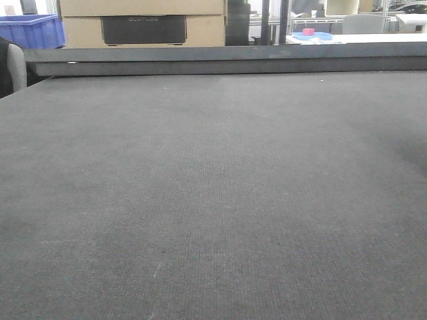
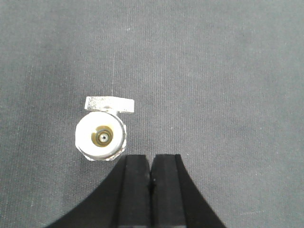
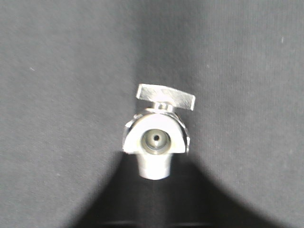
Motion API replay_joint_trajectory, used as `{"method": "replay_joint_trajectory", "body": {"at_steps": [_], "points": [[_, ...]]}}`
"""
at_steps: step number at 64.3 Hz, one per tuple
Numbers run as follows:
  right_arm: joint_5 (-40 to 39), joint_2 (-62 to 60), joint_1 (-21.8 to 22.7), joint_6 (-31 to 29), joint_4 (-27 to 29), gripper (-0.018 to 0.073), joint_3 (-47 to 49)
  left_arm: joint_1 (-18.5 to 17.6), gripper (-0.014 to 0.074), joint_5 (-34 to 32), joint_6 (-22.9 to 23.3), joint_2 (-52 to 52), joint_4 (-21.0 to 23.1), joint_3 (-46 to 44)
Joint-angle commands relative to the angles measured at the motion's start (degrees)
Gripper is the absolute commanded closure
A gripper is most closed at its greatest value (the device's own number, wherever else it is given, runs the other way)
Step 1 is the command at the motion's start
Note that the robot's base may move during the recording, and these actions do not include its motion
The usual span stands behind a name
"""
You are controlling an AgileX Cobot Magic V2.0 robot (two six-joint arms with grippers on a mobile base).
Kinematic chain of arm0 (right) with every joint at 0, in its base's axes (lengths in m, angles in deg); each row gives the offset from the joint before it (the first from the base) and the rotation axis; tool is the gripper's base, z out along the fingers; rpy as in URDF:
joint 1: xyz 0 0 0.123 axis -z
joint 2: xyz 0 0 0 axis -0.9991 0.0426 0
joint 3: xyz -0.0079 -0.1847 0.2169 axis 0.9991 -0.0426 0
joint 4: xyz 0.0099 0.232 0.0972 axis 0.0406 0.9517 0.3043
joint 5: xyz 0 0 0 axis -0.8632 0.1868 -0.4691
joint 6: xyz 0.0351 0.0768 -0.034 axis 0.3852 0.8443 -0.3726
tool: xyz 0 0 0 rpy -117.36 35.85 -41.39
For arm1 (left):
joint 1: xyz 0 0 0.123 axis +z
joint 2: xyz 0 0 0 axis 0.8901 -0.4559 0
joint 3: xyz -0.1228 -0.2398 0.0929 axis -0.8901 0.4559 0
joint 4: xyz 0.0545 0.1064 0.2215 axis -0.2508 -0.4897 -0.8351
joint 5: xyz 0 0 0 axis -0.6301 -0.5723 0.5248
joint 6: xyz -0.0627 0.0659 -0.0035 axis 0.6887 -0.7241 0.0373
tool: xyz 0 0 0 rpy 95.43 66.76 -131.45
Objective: Place valve from conveyor to right shelf box
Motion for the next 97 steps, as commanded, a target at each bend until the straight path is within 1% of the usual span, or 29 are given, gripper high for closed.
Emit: {"method": "replay_joint_trajectory", "body": {"at_steps": [1, 6, 11, 18, 33, 50, 68, 83, 87, 90, 93, 97], "points": [[0.23, 0.52, -0.02, -0.32, -0.66, 0.0206, 0.61, 0.06, 0.0707, 0.53, 0.5, -0.1, 0.69, -0.54], [-0.87, 1.18, -0.02, -0.32, -0.66, 0.0155, 0.25, 0.06, 0.0707, 2.35, 0.5, -0.85, 0.69, -1.59], [-2.69, 2.14, -0.02, -0.32, -0.41, 0.0155, -0.53, 0.06, 0.0707, 5.94, 0.5, -2.39, 0.69, -3.76], [-4.25, 3.46, -0.02, -0.32, -0.16, 0.0155, -2.15, 0.06, 0.0707, 8.1, 0.5, -3.99, 0.69, -5.58], [-7.59, 6.33, -0.02, -0.32, -0.16, 0.0155, -4.09, 0.06, 0.0707, 8.1, 0.5, -3.99, 0.69, -5.58], [-7.98, 11.17, -0.02, -0.32, -0.16, 0.0155, -4.23, 0.06, 0.0707, 8.1, 0.5, -3.99, 0.69, -5.58], [-9.44, 11.37, -0.02, -0.32, -0.53, 0.0156, -7.46, 0.06, 0.0707, 8.23, 0.5, -3.97, 0.69, -5.63], [-10.08, 11.26, -0.02, -0.32, -0.53, 0.0158, -7.48, 0.06, 0.0707, 7.34, 0.5, -3.97, 0.69, -5.63], [-10.62, 11.26, -0.02, -0.32, -0.53, 0.0181, -7.48, 0.06, 0.0707, 7.34, 0.5, -3.97, 0.69, -5.63], [-10.91, 11.26, -0.02, -0.32, -0.53, 0.0217, -7.48, 0.06, 0.0707, 7.34, 0.5, -3.97, 0.69, -5.63], [-10.91, 11.26, -0.02, -0.32, -0.53, 0.0262, -7.48, 0.06, 0.0707, 7.34, 0.5, -3.97, 0.69, -5.63], [-10.91, 11.26, -0.02, -0.32, -0.53, 0.0351, -7.48, 0.06, 0.0707, 7.34, 0.5, -3.97, 0.69, -5.63]]}}
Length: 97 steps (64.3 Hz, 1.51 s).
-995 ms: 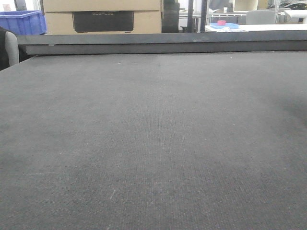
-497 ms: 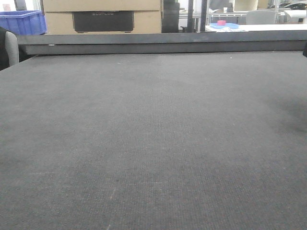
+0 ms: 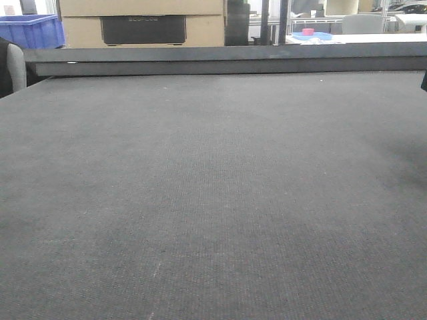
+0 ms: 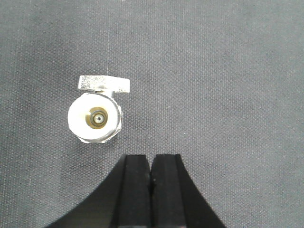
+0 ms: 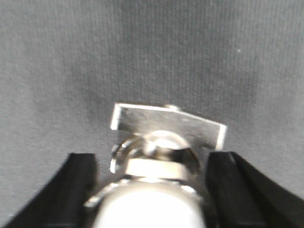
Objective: Place valve from conveyor to right shelf box
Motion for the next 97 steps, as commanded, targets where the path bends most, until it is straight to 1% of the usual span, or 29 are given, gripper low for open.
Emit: {"method": "replay_joint_trajectory", "body": {"at_steps": [1, 7, 11, 12, 13, 14, 18, 23, 27, 32, 36, 39, 43, 47, 53, 57, 63, 70, 77, 90, 97], "points": [[-0.69, -0.13, 0.02, -0.22, -0.53, 0.0373, -0.19, 0.06, 0.0707, -0.52, 0.37, 0.12, 0.35, -0.58], [-0.69, -0.13, 0.02, -0.22, -0.53, 0.0551, -0.19, 0.06, 0.0707, -0.23, 0.76, 0.12, 0.65, -0.58], [-0.69, -0.13, 0.02, -0.22, -0.53, 0.0669, -0.19, 0.06, 0.0707, 1.19, 4.23, 0.09, 0.78, -0.67], [-0.69, -0.13, 0.02, -0.22, -0.53, 0.0682, -0.19, 0.06, 0.0707, 1.73, 4.94, -0.04, 0.78, -0.91], [-0.69, -0.13, 0.02, -0.22, -0.53, 0.0718, -0.19, 0.06, 0.0707, 2.49, 5.25, -0.19, 0.78, -1.09], [-0.69, -0.13, 0.02, -0.22, -0.53, 0.0727, -0.19, 0.1, 0.0707, 3.29, 5.4, -0.47, 0.78, -1.35], [-0.69, -0.13, 0.02, -0.22, -0.53, 0.0727, -0.19, 0.63, 0.0707, 6.54, 5.4, -1.73, 0.45, -2.74], [-0.69, -0.13, 0.02, -0.22, -0.53, 0.0727, -0.19, 1.02, 0.0707, 7.36, 5.29, -3.92, -0.97, -4.98], [-0.69, -0.13, 0.02, -0.22, -0.53, 0.0727, -0.19, 1.02, 0.0706, 7.49, 4.48, -5.55, -3.31, -7.17], [-0.69, -0.13, 0.02, -0.22, -0.53, 0.0727, -0.19, 1.02, 0.066, 9.33, 3.75, -8.05, -4.94, -10.11], [-0.81, -0.13, 0.02, -0.22, -0.53, 0.0727, -0.19, 1.02, 0.0587, 11.07, 1.76, -9.61, -5.48, -12.26], [-0.92, -0.13, 0.02, -0.22, -0.53, 0.0727, -0.19, 1.02, 0.0486, 11.42, 0.07, -11.11, -5.48, -13.52], [-1.36, -0.13, 0.02, -0.22, -0.53, 0.0727, -0.19, 1.02, 0.0377, 10.81, -1.41, -12.52, -5.71, -14.33], [-1.64, -0.13, 0.02, -0.22, -0.53, 0.0727, -0.19, 1.02, 0.0264, 10.44, -1.54, -14.23, -6.25, -14.46], [-1.64, -0.13, 0.02, -0.22, -0.53, 0.0727, -0.19, 1.02, 0.0143, 10.44, -1.65, -16.87, -8.71, -14.34], [-1.64, -0.13, 0.02, -0.22, -0.53, 0.0727, -0.19, 1.02, 0.0097, 10.34, -1.65, -19.16, -10.17, -14.34], [-1.89, -0.13, 0.02, -0.22, -0.53, 0.0727, -0.19, 1.02, 0.0084, 10.18, -1.68, -21.89, -10.28, -14.34], [-2.04, -0.13, 0.02, -0.22, -0.53, 0.0727, -0.19, 1.02, 0.0099, 8.71, -2.11, -24.53, -10.28, -14.34], [-2.04, -0.13, 0.02, -0.22, -0.53, 0.0727, -0.19, 1.02, 0.0108, 8.38, -3.24, -26.42, -9.14, -14.34], [-2.04, -0.13, 0.02, -0.22, -0.53, 0.0727, -0.19, 1.02, 0.0154, 9.11, -3.24, -27.3, -9.02, -13.65], [-2.42, -0.13, 0.02, -0.22, -0.53, 0.0727, -0.19, 1.02, 0.0165, 9.62, -3.24, -27.3, -9.12, -13.65]]}}
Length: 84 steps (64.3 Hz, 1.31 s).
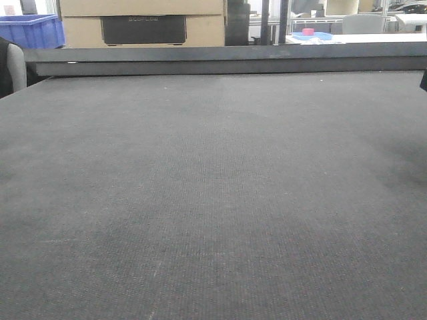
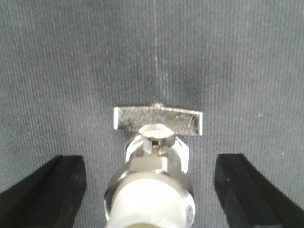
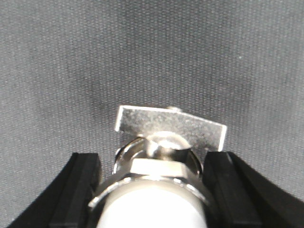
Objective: Place valve from conveyor to right shelf box
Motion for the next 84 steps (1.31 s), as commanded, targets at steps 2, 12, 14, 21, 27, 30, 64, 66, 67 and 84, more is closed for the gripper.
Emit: {"method": "replay_joint_trajectory", "body": {"at_steps": [2, 12, 14, 21, 27, 30, 64, 66, 67, 84], "points": [[-1.68, -0.13, 0.02, -0.22, -0.63, 0.0727, -0.19, 0.14, 0.0165, 0.66, -0.04, 0.03, 0.39, 0.08], [-1.77, -0.13, 0.02, -0.22, -0.63, 0.0727, -0.19, 0.14, 0.0165, 1.44, -0.04, 0.03, 0.39, 0.35], [-1.9, -0.13, 0.02, -0.22, -0.63, 0.0727, -0.19, 0.14, 0.0165, 1.09, -0.04, 0.03, 0.39, 0.66], [-2.41, -0.13, 0.02, -0.22, -0.63, 0.0727, -0.19, 0.14, 0.0174, 0.82, -0.04, -0.06, 0.39, 1.74], [-2.54, -0.13, 0.02, -0.22, -0.63, 0.0727, -0.19, 0.14, 0.0211, -0.16, 0.07, -0.06, 0.39, 2.72], [-2.54, -0.13, 0.02, -0.22, -0.63, 0.0727, -0.19, 0.14, 0.0233, -1.64, 0.07, -0.06, 0.39, 2.97], [-2.21, -3.62, 0.02, -0.22, -0.51, 0.0727, 0.03, 0.14, 0.0707, -4.22, 0.07, 1.0, 0.9, 2.85], [-2.21, -4.51, 0.02, -0.22, -0.51, 0.0727, 0.03, 0.14, 0.0707, -4.22, 0.07, 1.51, 1.04, 2.85], [-2.21, -4.97, 0.02, -0.22, -0.51, 0.0727, 0.03, 0.14, 0.0707, -4.22, 0.07, 1.8, 1.22, 2.85], [-3.5, -15.12, 0.02, -0.22, 1.49, 0.0727, 0.03, 0.14, 0.0707, -8.66, -0.03, 12.41, 6.95, 2.97]]}}
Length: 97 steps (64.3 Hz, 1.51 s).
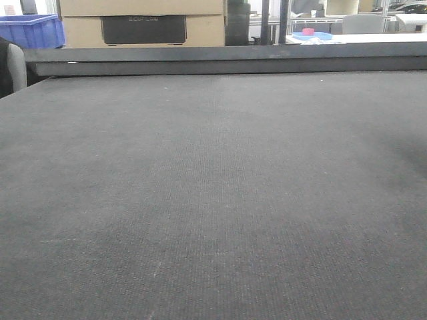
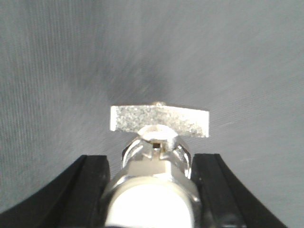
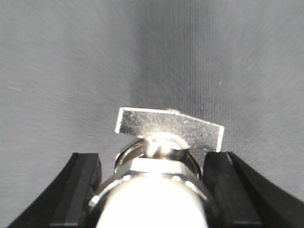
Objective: Place valve from conveyor to right shelf box
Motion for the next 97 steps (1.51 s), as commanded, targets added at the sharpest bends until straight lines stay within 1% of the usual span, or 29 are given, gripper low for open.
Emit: {"method": "replay_joint_trajectory", "body": {"at_steps": [1, 10, 21, 29, 35, 44, 59, 68, 80, 88, 97], "points": [[-2.27, -4.07, 0.02, -0.22, 0.24, 0.0727, 0.37, 0.14, 0.0707, -3.01, -0.03, 5.32, 2.0, -0.27], [-5.28, -8.56, 0.02, -0.59, 0.24, 0.0727, 0.04, 0.14, 0.0707, -7.03, -0.03, 12.34, 2.82, -0.15], [-10.3, -12.74, 0.02, -3.51, 0.24, 0.0727, 0.04, 0.14, 0.0707, -12.63, -0.03, 20.76, 2.91, 2.24], [-12.7, -15.11, 0.02, -3.6, 0.24, 0.0727, -0.09, 0.14, 0.0707, -18.45, -0.03, 27.55, 2.91, 7.55], [-16.37, -17.47, 0.02, -3.6, 0.24, 0.0727, -1.98, 0.14, 0.0707, -22.59, -0.03, 32.53, 2.91, 11.93], [-20.93, -21.87, 0.02, -3.6, 0.24, 0.0727, -7.44, 0.14, 0.0707, -25.86, -0.03, 39.4, 2.91, 18.2], [-23.7, -31.18, 0.02, -3.6, 0.37, 0.0727, -13.19, 0.14, 0.0707, -26.08, -0.03, 51.52, 2.8, 24.53], [-25.02, -35.78, 0.02, -3.6, 0.37, 0.0727, -14.13, 0.14, 0.0707, -25.69, -0.03, 56.82, 2.8, 25.51], [-25.02, -38.23, 0.02, -3.6, 0.37, 0.0727, -14.13, 0.14, 0.0707, -25.85, -0.03, 59.92, 2.8, 25.51], [-24.41, -38.23, 0.02, -3.6, 0.37, 0.0727, -14.13, 0.14, 0.0707, -24.45, -0.03, 60.04, 2.8, 25.51], [-24.13, -38.23, 0.02, -3.6, 0.37, 0.0727, -14.13, 0.14, 0.0707, -24.46, -0.03, 60.04, 2.8, 25.51]]}}
